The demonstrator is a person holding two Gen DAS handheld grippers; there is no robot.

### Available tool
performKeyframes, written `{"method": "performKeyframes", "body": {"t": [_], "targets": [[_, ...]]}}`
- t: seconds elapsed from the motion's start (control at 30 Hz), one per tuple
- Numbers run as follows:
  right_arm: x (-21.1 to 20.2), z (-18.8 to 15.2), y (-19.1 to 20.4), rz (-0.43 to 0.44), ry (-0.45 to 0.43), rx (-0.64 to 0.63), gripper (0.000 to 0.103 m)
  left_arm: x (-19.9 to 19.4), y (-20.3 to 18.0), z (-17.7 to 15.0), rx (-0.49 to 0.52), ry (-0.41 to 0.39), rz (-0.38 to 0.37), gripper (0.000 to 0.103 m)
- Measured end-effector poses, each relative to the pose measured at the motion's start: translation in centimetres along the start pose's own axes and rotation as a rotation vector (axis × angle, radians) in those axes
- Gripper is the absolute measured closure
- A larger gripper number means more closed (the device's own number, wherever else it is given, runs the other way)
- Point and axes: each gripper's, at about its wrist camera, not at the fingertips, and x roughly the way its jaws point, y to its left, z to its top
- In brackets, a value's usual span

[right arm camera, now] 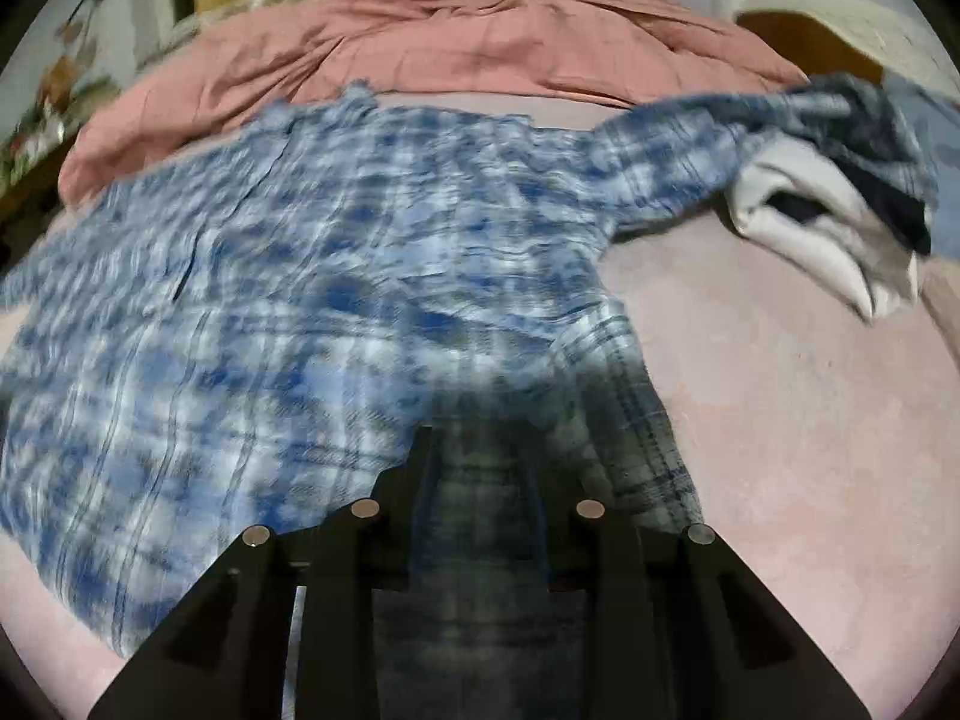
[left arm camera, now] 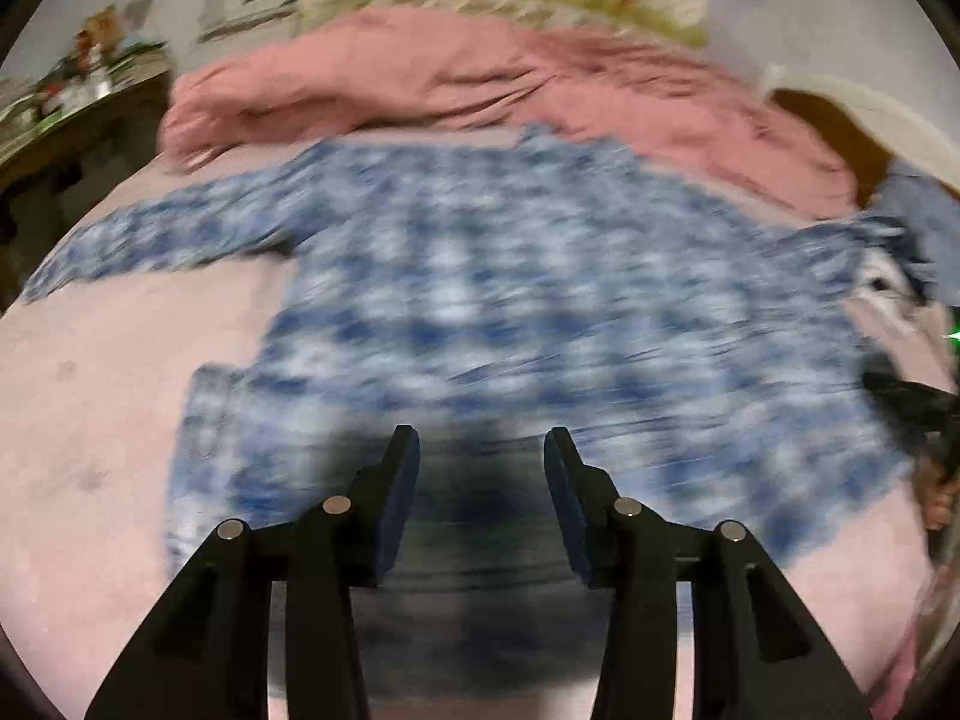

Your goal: Fold large clothes

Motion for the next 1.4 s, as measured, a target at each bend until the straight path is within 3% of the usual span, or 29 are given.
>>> {"method": "performKeyframes", "body": {"t": [0.1,0.17,0.27,0.37,0.47,0.5,0.63,0.73,0.8,0.93,1.07,1.17,1.23,1.4], "targets": [[-0.3,-0.2,-1.2,-0.007,-0.017,0.050,0.075,2.7,2.1,-0.1,-0.019,0.024,0.082,0.061],[-0.4,-0.2,-1.6,-0.002,-0.014,0.047,0.075,3.8,3.1,0.2,-0.041,0.051,0.041,0.062],[-1.3,-0.7,-1.6,-0.017,-0.018,0.005,0.074,3.7,2.9,0.1,-0.006,0.044,0.056,0.062],[-3.7,-2.0,-1.6,0.064,-0.070,-0.009,0.074,1.8,2.2,-0.6,0.011,-0.023,0.038,0.061],[-6.7,-3.8,-1.3,0.120,-0.118,-0.042,0.074,-1.7,1.4,-1.9,0.014,-0.115,-0.005,0.046],[-7.4,-4.2,-1.0,0.117,-0.126,-0.057,0.073,-2.6,1.2,-2.3,0.020,-0.132,-0.018,0.046],[-10.6,-5.8,0.0,0.093,-0.173,-0.086,0.050,-5.1,-0.1,-3.7,0.060,-0.164,-0.039,0.046],[-12.7,-6.8,0.7,0.094,-0.234,-0.081,0.044,-7.1,-0.7,-4.8,0.083,-0.223,-0.018,0.046],[-14.2,-7.3,1.0,0.095,-0.287,-0.063,0.029,-8.6,-0.8,-5.5,0.079,-0.277,-0.014,0.046],[-16.8,-8.0,1.7,0.124,-0.383,-0.016,0.016,-10.9,-0.6,-6.1,0.052,-0.359,-0.023,0.035],[-17.6,-8.1,2.5,0.145,-0.394,-0.020,0.009,-12.0,-0.9,-6.2,0.075,-0.374,-0.010,0.017],[-16.5,-8.0,3.0,0.104,-0.320,-0.045,0.000,-11.7,-0.9,-6.6,0.096,-0.342,-0.038,0.001],[-15.7,-8.2,3.0,0.076,-0.302,-0.053,0.000,-11.7,-0.7,-7.3,0.101,-0.353,-0.071,0.001],[-14.4,-9.3,3.4,0.042,-0.279,-0.098,0.000,-10.6,-1.5,-8.1,0.168,-0.295,-0.009,0.001]]}}
